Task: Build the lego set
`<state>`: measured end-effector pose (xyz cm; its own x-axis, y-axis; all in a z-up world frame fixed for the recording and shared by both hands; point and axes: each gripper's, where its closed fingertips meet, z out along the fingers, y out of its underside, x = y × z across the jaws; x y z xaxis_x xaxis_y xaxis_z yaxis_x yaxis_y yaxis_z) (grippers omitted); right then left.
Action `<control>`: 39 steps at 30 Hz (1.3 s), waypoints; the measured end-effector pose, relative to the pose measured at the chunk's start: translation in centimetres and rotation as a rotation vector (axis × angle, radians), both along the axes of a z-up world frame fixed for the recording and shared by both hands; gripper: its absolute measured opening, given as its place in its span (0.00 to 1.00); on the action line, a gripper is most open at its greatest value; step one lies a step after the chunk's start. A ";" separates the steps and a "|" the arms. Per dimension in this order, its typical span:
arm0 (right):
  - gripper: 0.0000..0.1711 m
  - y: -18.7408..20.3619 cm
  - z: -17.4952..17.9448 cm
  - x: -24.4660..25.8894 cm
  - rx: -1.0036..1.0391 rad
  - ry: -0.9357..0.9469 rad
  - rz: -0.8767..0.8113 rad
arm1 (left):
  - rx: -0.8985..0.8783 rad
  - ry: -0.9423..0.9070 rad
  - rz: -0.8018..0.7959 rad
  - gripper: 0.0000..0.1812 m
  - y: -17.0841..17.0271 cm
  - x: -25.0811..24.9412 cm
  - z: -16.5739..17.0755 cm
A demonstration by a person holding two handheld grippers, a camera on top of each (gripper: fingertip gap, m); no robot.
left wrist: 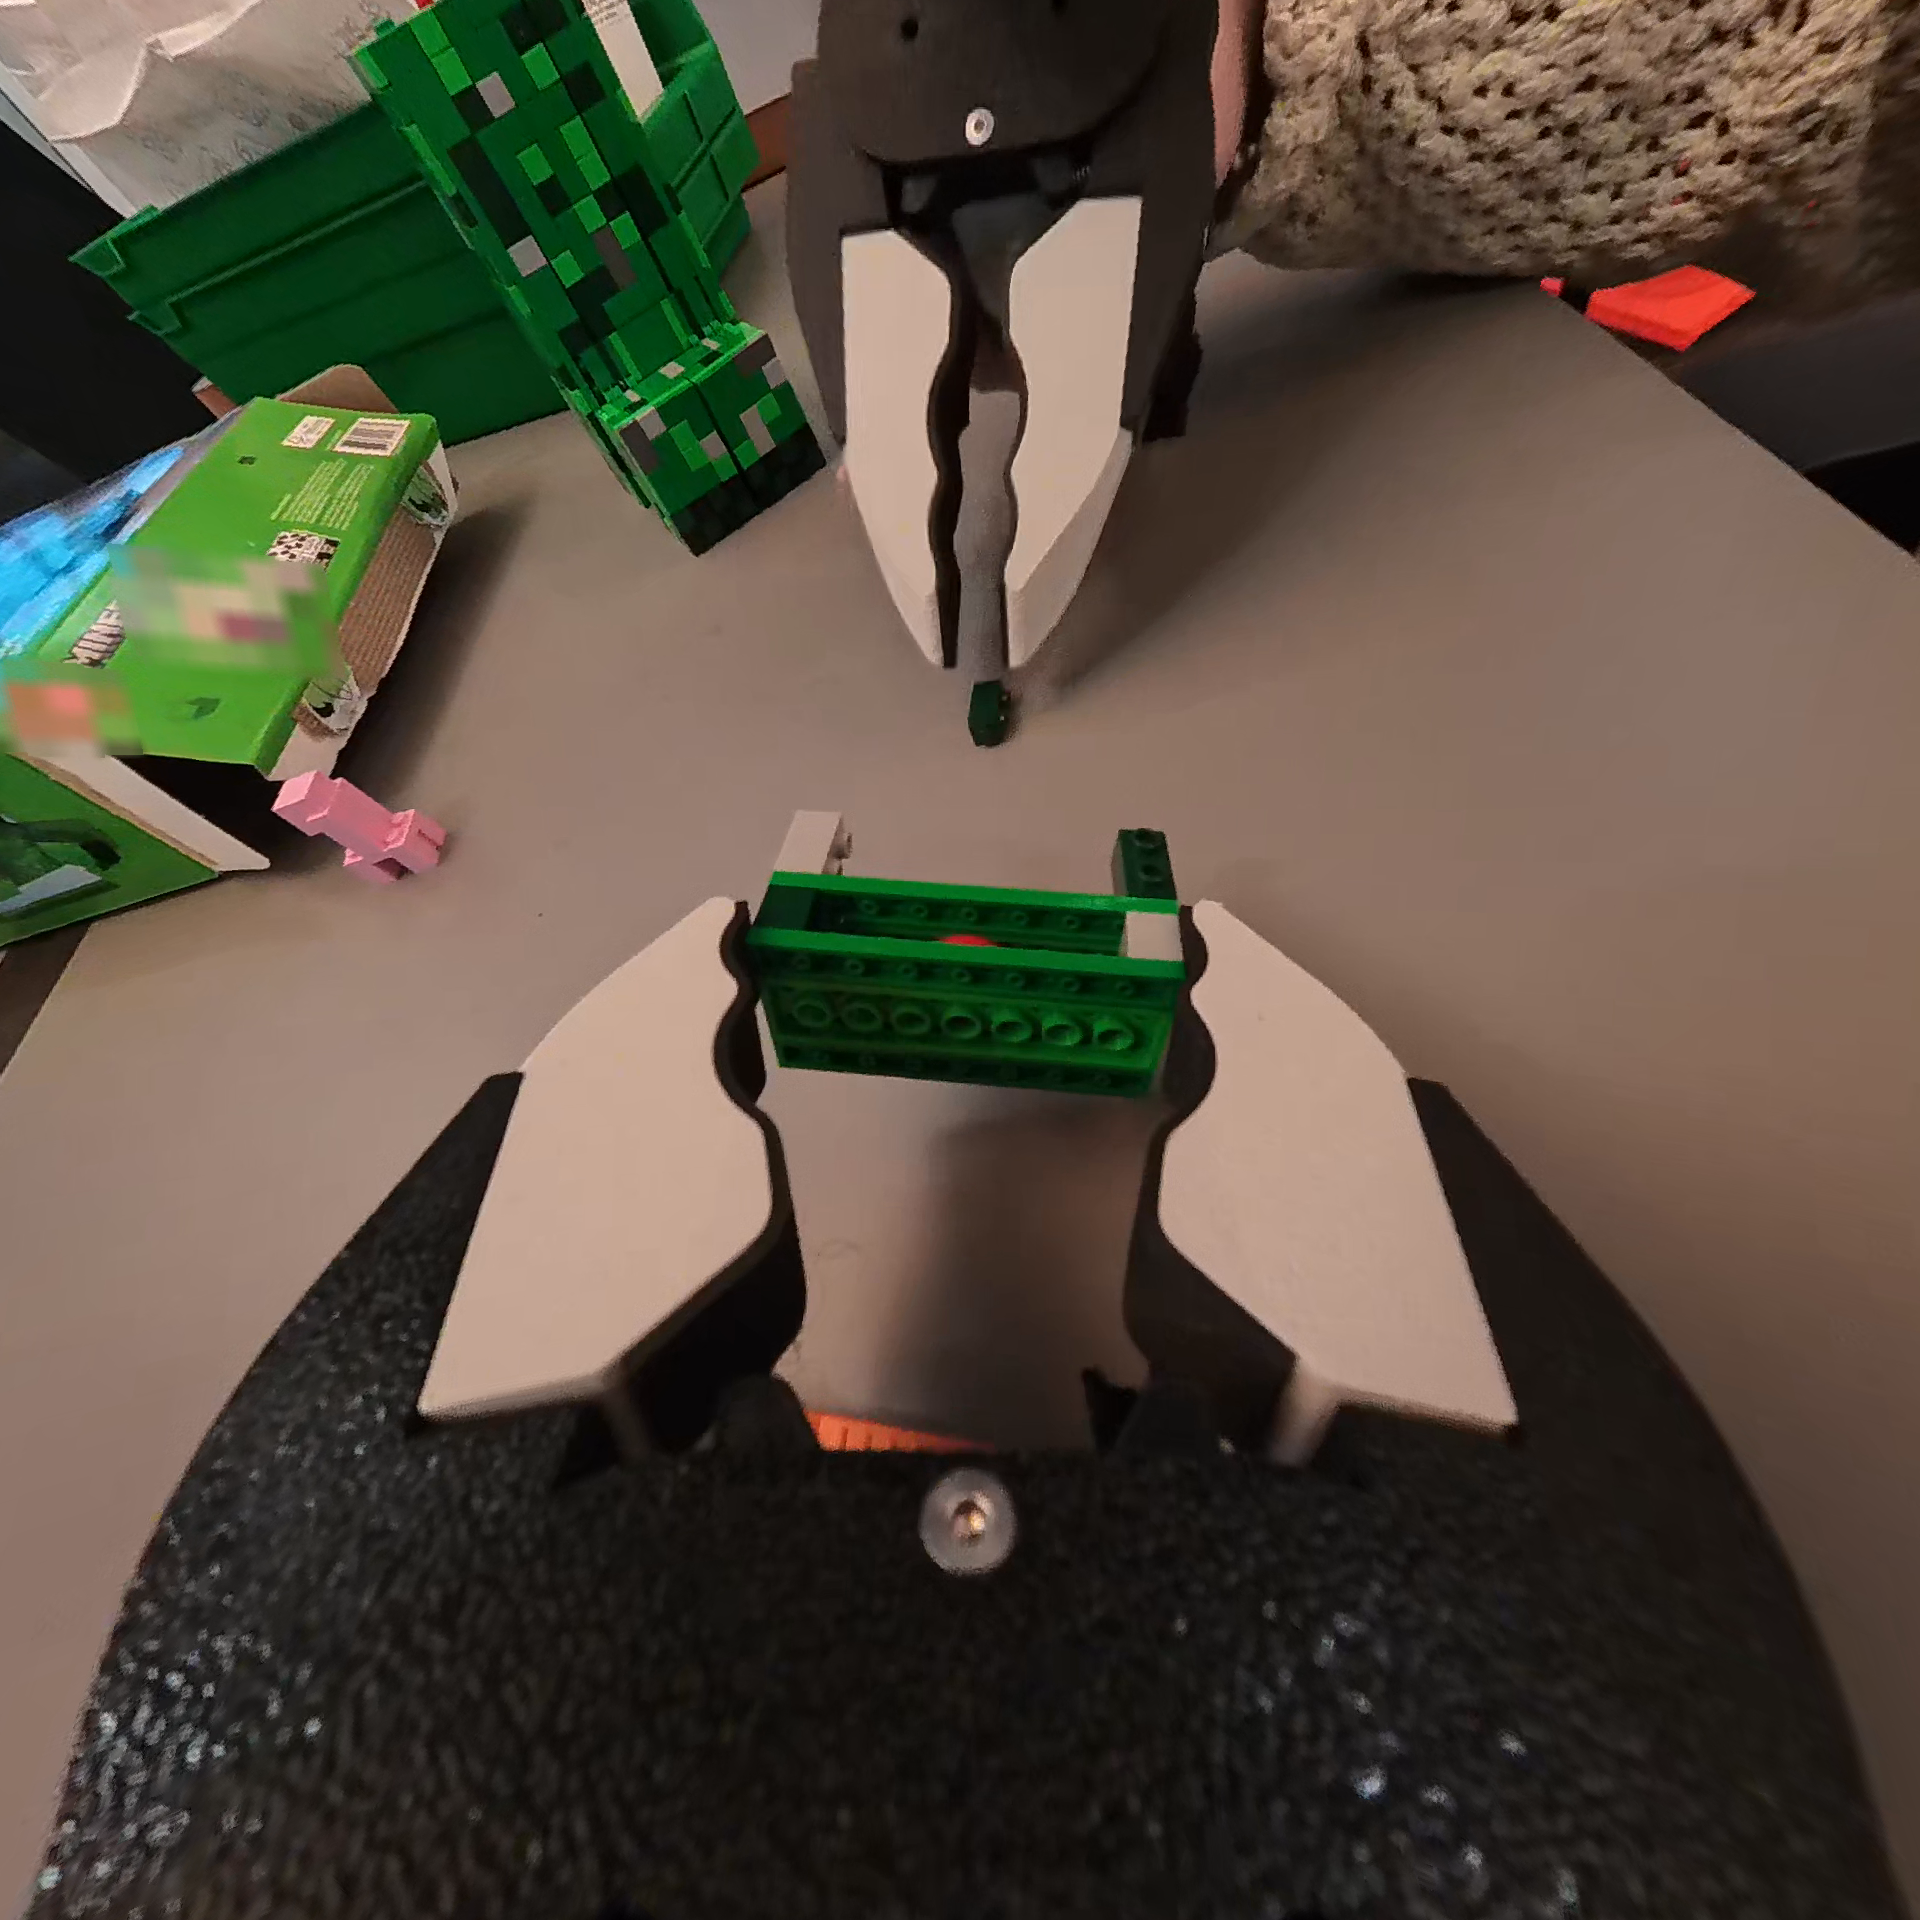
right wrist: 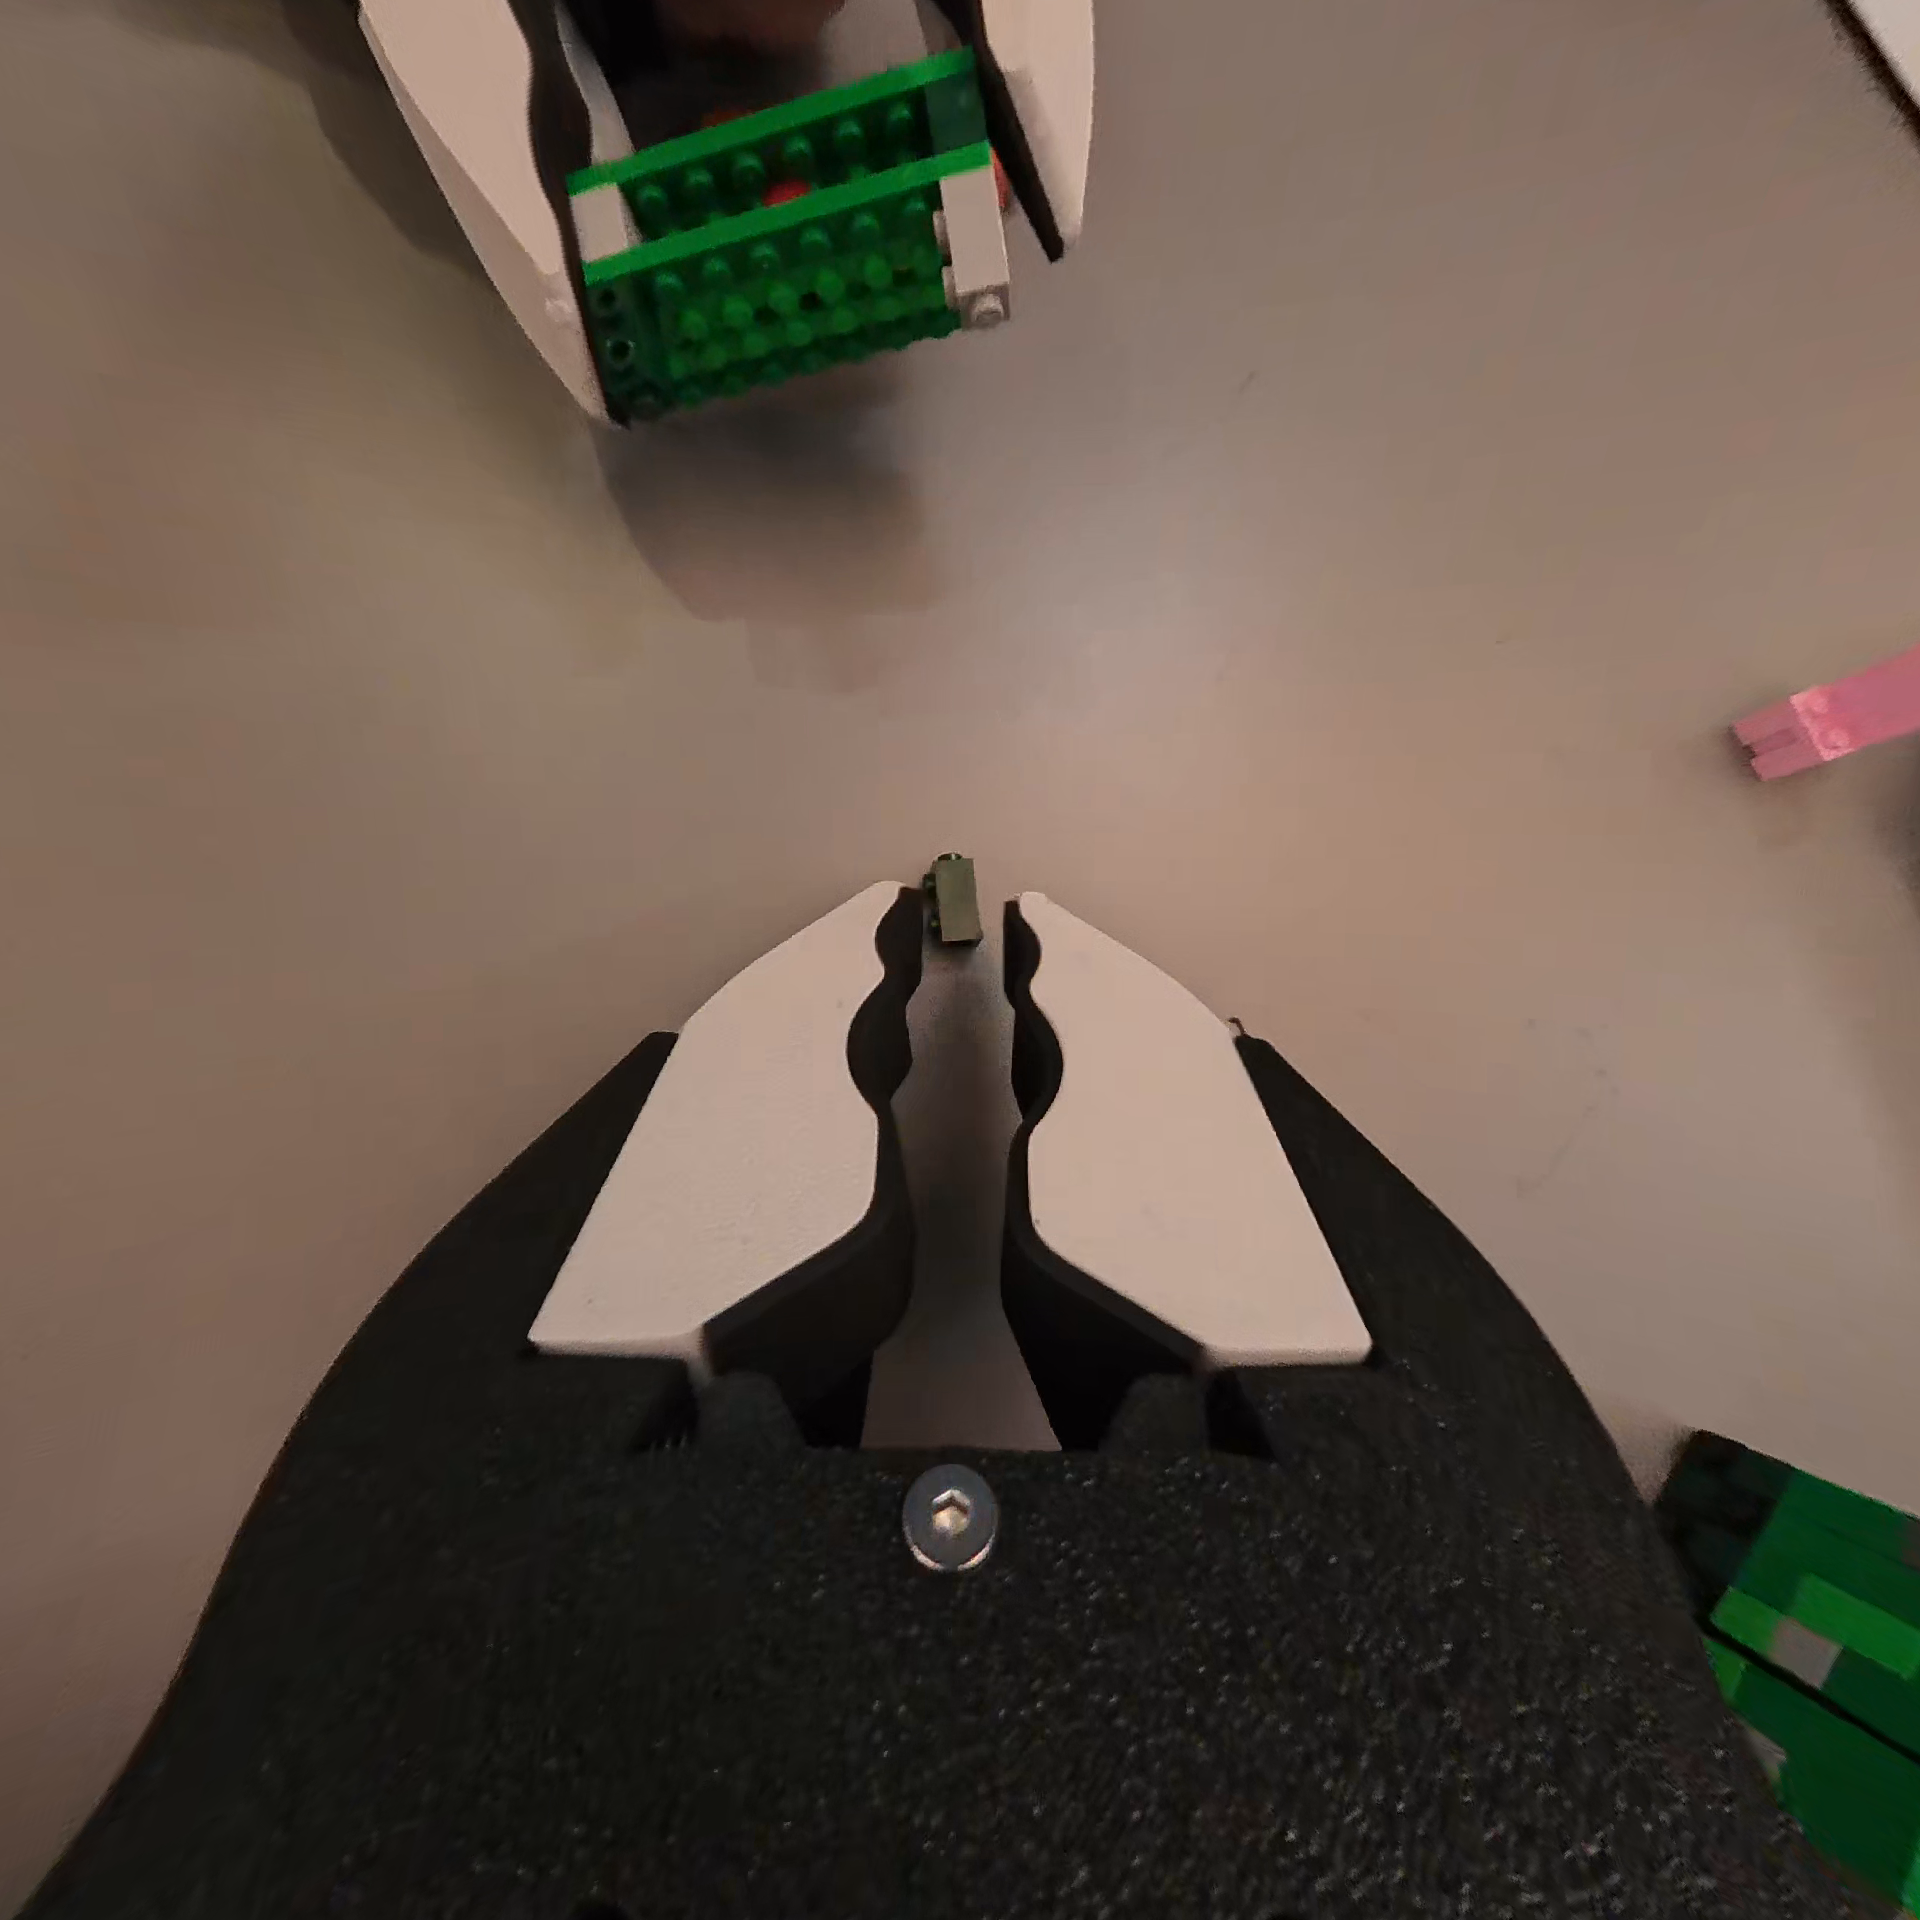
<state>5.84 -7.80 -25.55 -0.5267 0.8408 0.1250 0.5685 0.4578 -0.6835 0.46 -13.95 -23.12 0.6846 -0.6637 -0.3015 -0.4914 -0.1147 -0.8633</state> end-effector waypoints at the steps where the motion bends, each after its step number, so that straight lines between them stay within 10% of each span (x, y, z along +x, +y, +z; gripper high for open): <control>1: 0.09 0.0 0.1 0.2 -0.009 0.006 -0.005 | 0.000 -0.001 0.000 0.42 0.0 0.0 0.0; 27: 0.13 0.5 2.3 -0.1 -0.240 0.237 -0.066 | 0.010 -0.050 -0.003 0.42 0.1 -0.1 0.6; 39: 0.14 -0.8 -0.2 1.7 -0.196 0.049 0.000 | 0.001 -0.054 -0.008 0.42 0.0 -0.1 0.6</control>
